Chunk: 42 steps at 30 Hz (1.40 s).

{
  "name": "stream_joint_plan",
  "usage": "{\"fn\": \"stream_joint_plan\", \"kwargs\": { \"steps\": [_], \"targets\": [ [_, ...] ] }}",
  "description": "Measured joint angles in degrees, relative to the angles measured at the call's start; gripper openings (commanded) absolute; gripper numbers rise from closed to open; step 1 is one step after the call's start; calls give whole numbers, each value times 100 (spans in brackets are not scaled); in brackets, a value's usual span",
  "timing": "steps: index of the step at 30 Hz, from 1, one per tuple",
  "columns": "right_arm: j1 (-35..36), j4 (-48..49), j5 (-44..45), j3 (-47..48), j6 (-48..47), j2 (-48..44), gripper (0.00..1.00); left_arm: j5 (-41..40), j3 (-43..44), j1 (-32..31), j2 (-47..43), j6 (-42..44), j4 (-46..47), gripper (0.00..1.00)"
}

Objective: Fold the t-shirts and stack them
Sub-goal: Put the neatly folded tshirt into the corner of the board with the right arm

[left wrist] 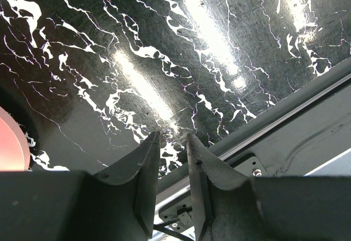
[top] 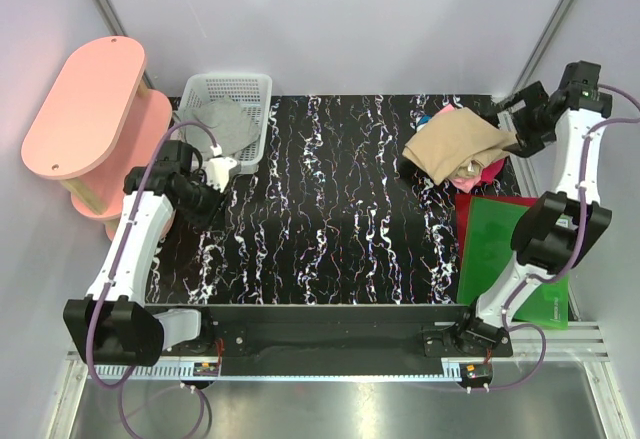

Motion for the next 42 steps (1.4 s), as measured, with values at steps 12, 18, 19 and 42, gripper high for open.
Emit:
{"fn": "stream_joint_plan", "kwargs": {
  "steps": [12, 18, 19, 42],
  "targets": [
    [721, 896, -1622, 581, 46, 1604, 100, -417, 1252, 63, 199, -610, 184, 34],
    [601, 863, -1506, 382, 70, 2356, 100, -706, 1930, 63, 323, -953, 463, 35],
    [564, 835, -1506, 341, 74, 2358, 100, -723, 1941, 66, 334, -1003, 476, 35],
    [2824, 435, -640, 1091, -960, -256, 100, -699, 1447, 68, -750, -1132, 50, 64]
  ]
}}
